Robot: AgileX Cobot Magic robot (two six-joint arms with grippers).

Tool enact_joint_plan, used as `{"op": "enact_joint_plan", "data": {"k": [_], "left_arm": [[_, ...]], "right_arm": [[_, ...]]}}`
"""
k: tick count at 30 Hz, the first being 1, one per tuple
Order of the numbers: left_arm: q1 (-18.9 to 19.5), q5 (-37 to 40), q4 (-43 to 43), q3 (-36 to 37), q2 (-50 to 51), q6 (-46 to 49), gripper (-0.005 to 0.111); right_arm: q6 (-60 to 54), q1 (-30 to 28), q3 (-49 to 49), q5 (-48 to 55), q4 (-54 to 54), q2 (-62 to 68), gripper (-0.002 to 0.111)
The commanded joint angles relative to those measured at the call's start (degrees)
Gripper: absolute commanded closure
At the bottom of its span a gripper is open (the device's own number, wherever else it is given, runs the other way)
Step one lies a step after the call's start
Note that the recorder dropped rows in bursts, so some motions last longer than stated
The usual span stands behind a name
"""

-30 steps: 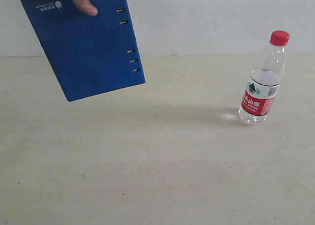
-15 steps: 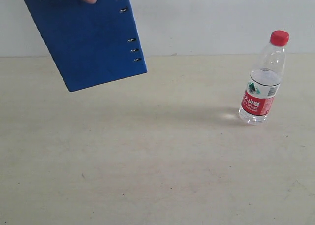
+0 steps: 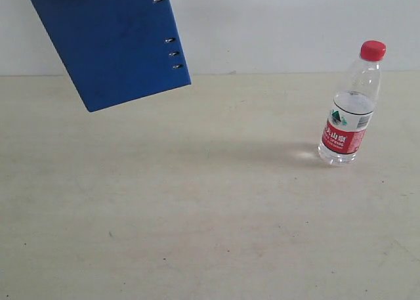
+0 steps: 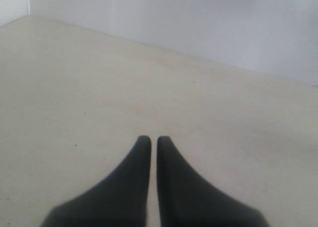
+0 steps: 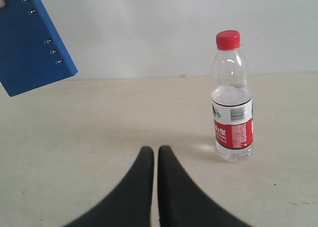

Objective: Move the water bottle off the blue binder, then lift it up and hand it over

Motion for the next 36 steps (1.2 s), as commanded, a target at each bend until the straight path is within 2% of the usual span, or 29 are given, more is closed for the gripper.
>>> {"op": "enact_joint_plan", "data": {"k": [1,20,22,26,31,36], "left_arm": [[-2.54,0.08,0.70,0.02,-0.14,3.01,0.102],[-2.54,-0.02,1.74,0.02,-0.14,3.01,0.102],[-2.54,-0.02,1.74,0.02,-0.14,3.01,0.102],[-2.54,-0.02,1.74,0.02,-0.14,3.01,0.102],[-2.54,-0.02,1.74,0.02,-0.14,3.01,0.102],[-2.54,-0.13,1.85,0.02,-0.14,3.01,0.102]], "right_arm": [[-0.18,-0.09,-0.01,-0.30,-0.23,-0.27,0.109],[-0.18,-0.98,-0.01,-0.29,-0.23,-0.27,0.109],[-0.18,-4.84,-0.01,-0.29,-0.19,-0.27,0.109],[-0.60,-19.92,-0.01,-2.15,2.23,-0.27,0.109],[-9.71,-34.53,-0.01,-8.81,9.19,-0.27,0.109],[-13.17,-35.50,5.72,-13.97,9.49,-0.27,0.109]]}}
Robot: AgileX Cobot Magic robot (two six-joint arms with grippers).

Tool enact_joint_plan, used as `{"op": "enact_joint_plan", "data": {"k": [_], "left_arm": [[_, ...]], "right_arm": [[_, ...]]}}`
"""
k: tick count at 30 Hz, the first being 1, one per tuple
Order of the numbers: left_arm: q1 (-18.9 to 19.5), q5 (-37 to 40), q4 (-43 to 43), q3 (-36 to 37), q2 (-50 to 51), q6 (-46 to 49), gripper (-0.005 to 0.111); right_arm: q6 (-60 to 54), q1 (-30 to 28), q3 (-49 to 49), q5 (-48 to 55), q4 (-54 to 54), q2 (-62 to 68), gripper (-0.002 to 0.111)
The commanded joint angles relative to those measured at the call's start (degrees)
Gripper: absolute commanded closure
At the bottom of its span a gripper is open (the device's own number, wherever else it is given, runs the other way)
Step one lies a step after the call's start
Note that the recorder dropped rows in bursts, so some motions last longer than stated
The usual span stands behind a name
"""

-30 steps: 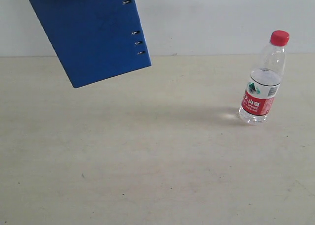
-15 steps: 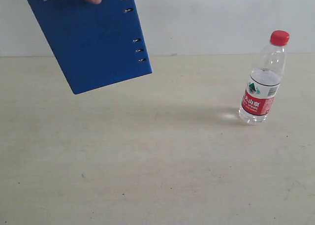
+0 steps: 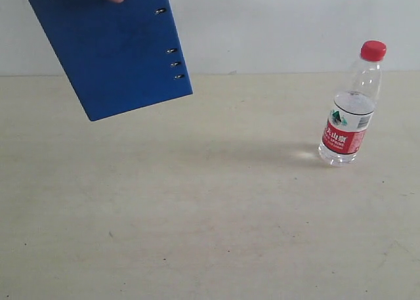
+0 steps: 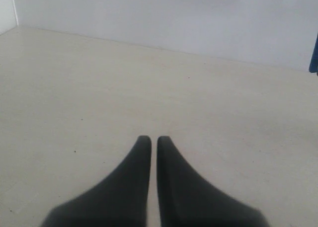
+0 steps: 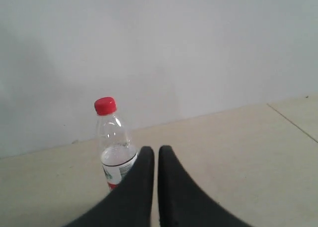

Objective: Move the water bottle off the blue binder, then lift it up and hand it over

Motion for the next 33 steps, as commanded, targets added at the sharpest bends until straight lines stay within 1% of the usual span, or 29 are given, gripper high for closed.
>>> {"op": "enact_joint_plan", "data": {"k": [1,3,4,5,7,9,11,12,17,18,23,33], "left_arm": [[-0.32,-0.13,0.30,0.02,-0.14,0.27,0.102],[-0.32,-0.13,0.30,0.02,-0.14,0.27,0.102],[-0.32,-0.13,0.30,0.02,-0.14,0.27,0.102],[-0.32,-0.13,0.30,0.02,-0.14,0.27,0.102],[-0.32,-0.13,0.30,0.02,-0.14,0.27,0.102],[-0.32,-0.13,0.30,0.02,-0.14,0.27,0.102],[-0.32,-0.13,0.30,0.02,-0.14,0.27,0.102],[-0.32,-0.13,0.30,0.02,-0.14,0.27,0.102],[-0.32,-0.13,0.30,0.02,-0.14,0.27,0.102],[-0.32,-0.13,0.30,0.02,-0.14,0.27,0.102],[-0.32,-0.13,0.30,0.02,-0.14,0.27,0.102],[-0.32,-0.13,0.30,0.02,-0.14,0.27,0.102]], "right_arm": [[-5.17,-0.54,6.05,-3.11,1.27,-0.27,0.109],[-10.67,-0.54,14.31,-8.22,3.38,-0.27,0.109],[-11.52,-0.54,14.31,-11.00,3.63,-0.27,0.109],[-13.78,-0.54,14.31,-6.49,5.87,-0.27,0.109],[-14.88,-0.54,14.31,-3.76,7.77,-0.27,0.109],[-14.88,-0.54,14.31,-2.77,13.30,-0.27,0.109],[-14.88,-0.54,14.31,-2.17,11.27,-0.27,0.109],[-17.78,-0.54,14.31,-2.15,9.78,-0.27,0.109],[-21.57,-0.54,14.31,-1.08,9.61,-0.27,0.109],[-25.85,-0.54,14.31,-1.31,11.51,-0.27,0.109],[-37.09,-0.64,14.31,-1.99,21.21,-0.27,0.109],[-36.91,-0.64,14.31,-1.76,20.14,-0.27,0.109]]}}
